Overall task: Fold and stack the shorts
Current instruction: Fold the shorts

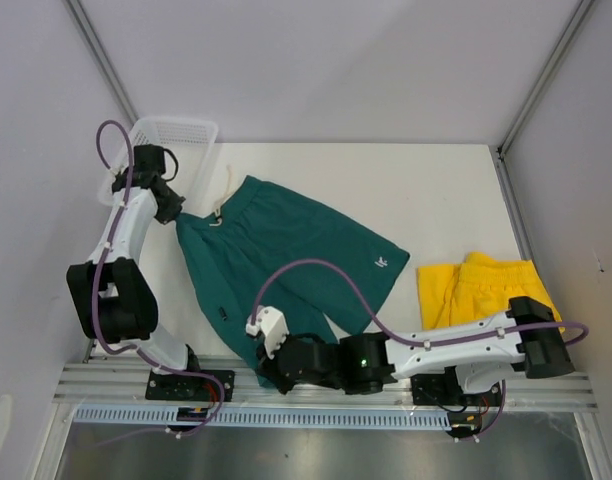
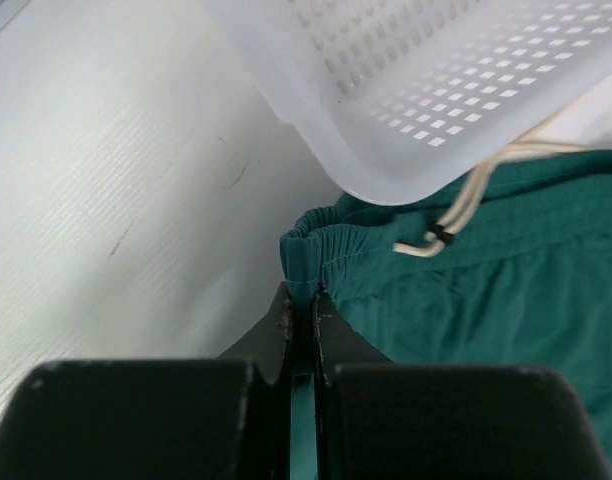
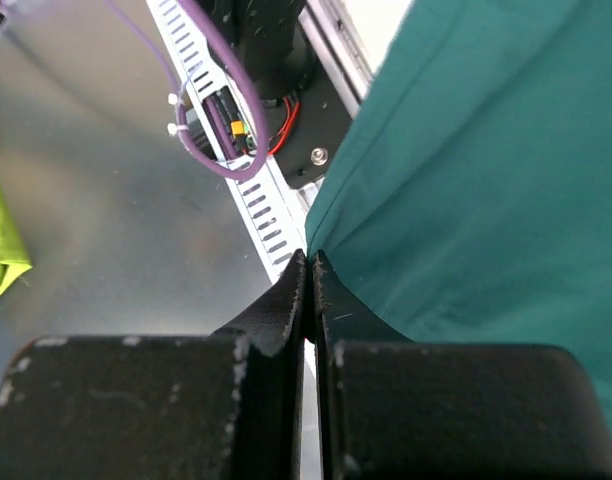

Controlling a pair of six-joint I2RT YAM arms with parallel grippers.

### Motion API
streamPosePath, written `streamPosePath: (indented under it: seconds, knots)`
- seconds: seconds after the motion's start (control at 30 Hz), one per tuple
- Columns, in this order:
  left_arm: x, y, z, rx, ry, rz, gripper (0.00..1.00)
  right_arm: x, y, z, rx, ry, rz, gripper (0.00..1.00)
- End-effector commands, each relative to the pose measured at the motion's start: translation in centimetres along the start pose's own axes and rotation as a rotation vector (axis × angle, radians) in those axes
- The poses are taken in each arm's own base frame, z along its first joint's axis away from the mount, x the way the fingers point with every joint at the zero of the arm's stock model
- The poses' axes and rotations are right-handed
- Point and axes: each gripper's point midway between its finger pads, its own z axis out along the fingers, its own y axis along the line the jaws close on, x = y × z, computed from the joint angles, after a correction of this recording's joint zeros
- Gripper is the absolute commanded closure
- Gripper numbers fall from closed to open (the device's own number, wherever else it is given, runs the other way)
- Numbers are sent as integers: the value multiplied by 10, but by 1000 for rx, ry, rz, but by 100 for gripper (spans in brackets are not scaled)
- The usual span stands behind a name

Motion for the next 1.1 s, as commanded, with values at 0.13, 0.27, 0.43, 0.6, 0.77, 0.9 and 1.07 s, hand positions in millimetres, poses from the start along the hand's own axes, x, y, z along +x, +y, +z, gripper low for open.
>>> streamPosePath:
  seconds: [0.13, 0.27, 0.43, 0.6, 0.77, 0.9, 1.07]
  knots:
    - [-20, -33, -37, 115, 23, -117, 100, -67, -51, -50, 36, -93, 70, 100]
    - [-31, -48, -43, 144, 20, -243, 100, -88, -124, -71, 134, -135, 159, 100]
    - [-31, -70, -36, 190, 71, -348, 100, -105, -180, -106, 173, -180, 199, 100]
    - [-16, -97, -20, 210, 180, -410, 100, -109, -222, -128, 228, -200, 258, 100]
    - [-12, -137, -26, 308, 232, -450, 100, -99, -259, -143, 308, -220, 330, 100]
    - [-19, -153, -36, 334, 213, -484, 100, -91, -289, -154, 359, -241, 397, 100]
    - [-25, -170, -43, 361, 203, -536, 100, -85, -331, -163, 387, -273, 469, 100]
